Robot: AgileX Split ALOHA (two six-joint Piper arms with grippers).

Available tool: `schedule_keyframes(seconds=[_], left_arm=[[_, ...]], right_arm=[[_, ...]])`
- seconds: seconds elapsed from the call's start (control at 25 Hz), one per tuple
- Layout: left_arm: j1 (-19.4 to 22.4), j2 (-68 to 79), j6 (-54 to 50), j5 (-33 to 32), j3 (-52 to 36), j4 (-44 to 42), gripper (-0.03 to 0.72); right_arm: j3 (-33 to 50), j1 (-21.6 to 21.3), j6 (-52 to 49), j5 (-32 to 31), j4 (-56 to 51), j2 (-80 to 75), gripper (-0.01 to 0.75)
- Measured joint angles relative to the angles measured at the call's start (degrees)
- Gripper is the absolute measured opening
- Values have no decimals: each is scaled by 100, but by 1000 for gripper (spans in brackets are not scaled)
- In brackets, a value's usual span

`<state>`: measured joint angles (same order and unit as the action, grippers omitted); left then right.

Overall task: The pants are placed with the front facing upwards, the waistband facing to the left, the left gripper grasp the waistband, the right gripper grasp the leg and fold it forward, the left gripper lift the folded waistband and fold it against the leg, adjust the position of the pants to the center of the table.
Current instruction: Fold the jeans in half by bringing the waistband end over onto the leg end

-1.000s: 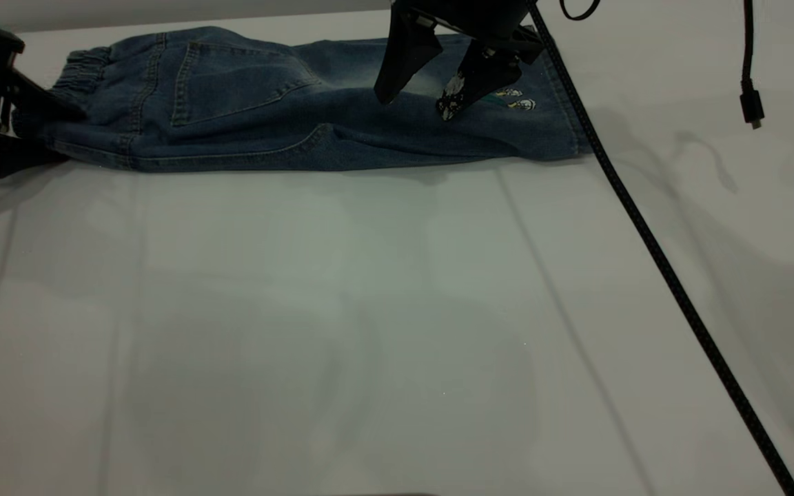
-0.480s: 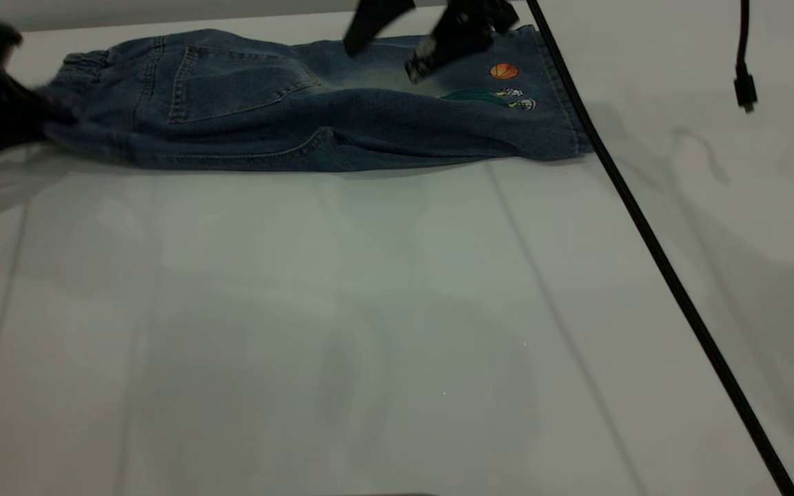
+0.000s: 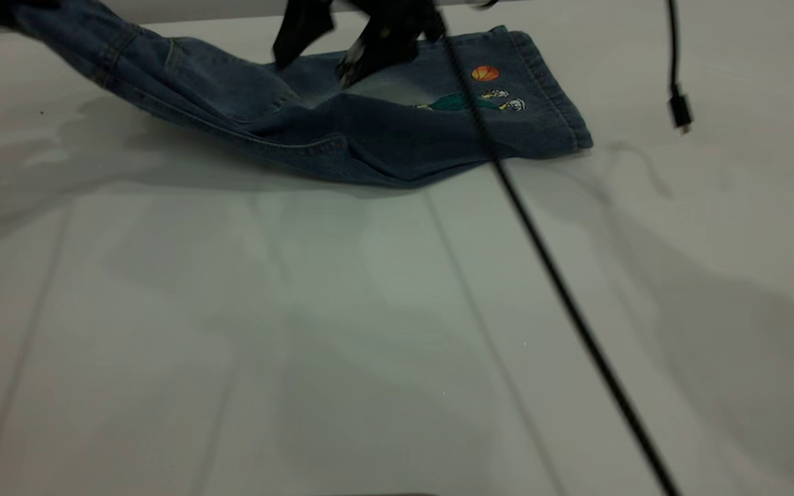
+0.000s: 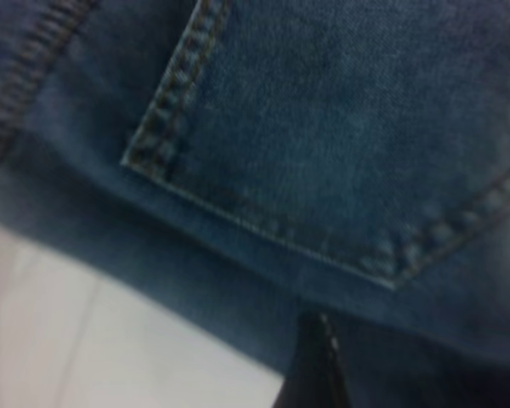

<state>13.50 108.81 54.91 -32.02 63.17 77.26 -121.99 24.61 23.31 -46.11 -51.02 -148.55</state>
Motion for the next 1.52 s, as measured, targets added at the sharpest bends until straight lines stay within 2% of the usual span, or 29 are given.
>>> schedule_keyframes(seconds=[0.28,0.44,0.56,0.72,0.88,1.08,1.28,1.4,1.52], left_arm=[[-571,-830,101,-50,-160,-198,99],[-744,-1076,119,-102,-160,-228,99],[-802,-1107,126,-122,-160,-230,99],[-1083,-1107,201,36,-160,-229,99],[-1729,-1107,293,428,-160,-189,99],[-2746,-1040,311,1577,-160,-29,99],[-3541,-354,311,2173,116,168,99],[-3806,343,311,2264,618,269,99],[-3901,1054,311,2198,1211,342,99]], right_arm=[[0,448,36,65,20,-378,489],[0,499,207,-297,135,-326,489],[0,240,237,-585,288,-122,489],[0,-257,262,-751,389,321,489],[0,-827,280,-919,527,820,489],[0,-1412,296,-1061,560,1440,489],[0,-1705,433,-1117,560,1944,484],[0,-1786,473,-1162,566,2103,484],[0,-1804,479,-1218,596,2201,483]])
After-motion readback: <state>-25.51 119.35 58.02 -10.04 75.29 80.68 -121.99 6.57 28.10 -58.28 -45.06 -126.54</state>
